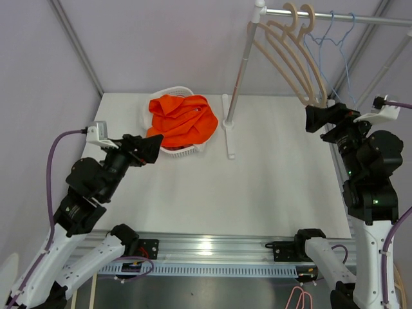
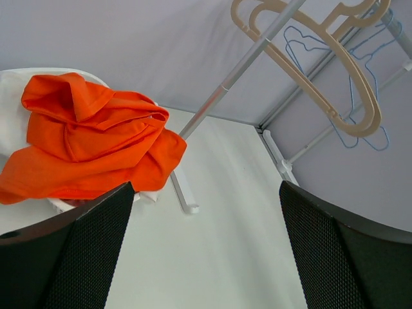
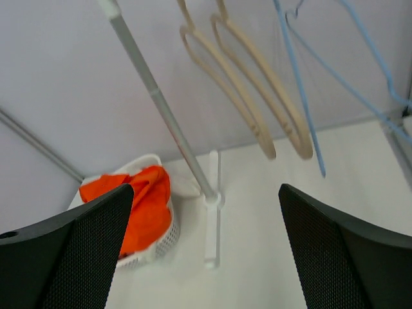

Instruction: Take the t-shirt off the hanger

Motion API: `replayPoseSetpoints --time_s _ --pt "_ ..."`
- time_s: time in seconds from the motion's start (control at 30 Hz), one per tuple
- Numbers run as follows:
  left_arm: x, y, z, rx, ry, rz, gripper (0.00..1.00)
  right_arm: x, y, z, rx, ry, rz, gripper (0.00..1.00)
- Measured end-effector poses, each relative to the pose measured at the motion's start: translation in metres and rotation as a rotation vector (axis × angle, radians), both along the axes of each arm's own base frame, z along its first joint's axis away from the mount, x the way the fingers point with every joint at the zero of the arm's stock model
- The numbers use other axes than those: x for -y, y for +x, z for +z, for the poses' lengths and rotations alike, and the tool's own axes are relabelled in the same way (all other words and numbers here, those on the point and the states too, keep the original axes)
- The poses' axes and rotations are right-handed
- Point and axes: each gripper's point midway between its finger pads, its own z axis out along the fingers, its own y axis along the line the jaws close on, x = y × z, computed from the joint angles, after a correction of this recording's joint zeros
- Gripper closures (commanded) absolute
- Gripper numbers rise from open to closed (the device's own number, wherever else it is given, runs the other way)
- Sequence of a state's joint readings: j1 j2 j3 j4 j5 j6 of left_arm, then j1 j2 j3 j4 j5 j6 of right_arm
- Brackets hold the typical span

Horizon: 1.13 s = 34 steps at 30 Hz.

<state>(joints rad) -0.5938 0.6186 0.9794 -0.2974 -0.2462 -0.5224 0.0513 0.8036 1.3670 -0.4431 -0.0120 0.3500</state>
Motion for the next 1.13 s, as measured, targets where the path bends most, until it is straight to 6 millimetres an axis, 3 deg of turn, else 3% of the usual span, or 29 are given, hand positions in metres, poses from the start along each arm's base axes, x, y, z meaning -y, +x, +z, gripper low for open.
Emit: replayPoseSetpoints --time_s 0.13,0.3,0.53,1.13 --pt "-0.010 -0.022 -0.006 -0.010 0.008 -0.024 0.01 -0.012 -0.010 -0.042 -0.117 0.016 0.066 0.01" --pt "-0.010 -0.037 -0.022 -0.030 0.024 -0.072 0.01 -0.022 -0.030 -0.065 -0.177 0.038 0.124 0.01" --pt "-0.006 -0.042 -0.056 -0.113 0.086 -0.104 0.00 -0.023 -0.050 -0.077 -0.187 0.039 0.138 0.00" --pt "-0.015 -0.049 -0.061 -0.111 0.126 -0.093 0.01 -0.031 -0.043 -0.090 -0.230 0.047 0.182 0.01"
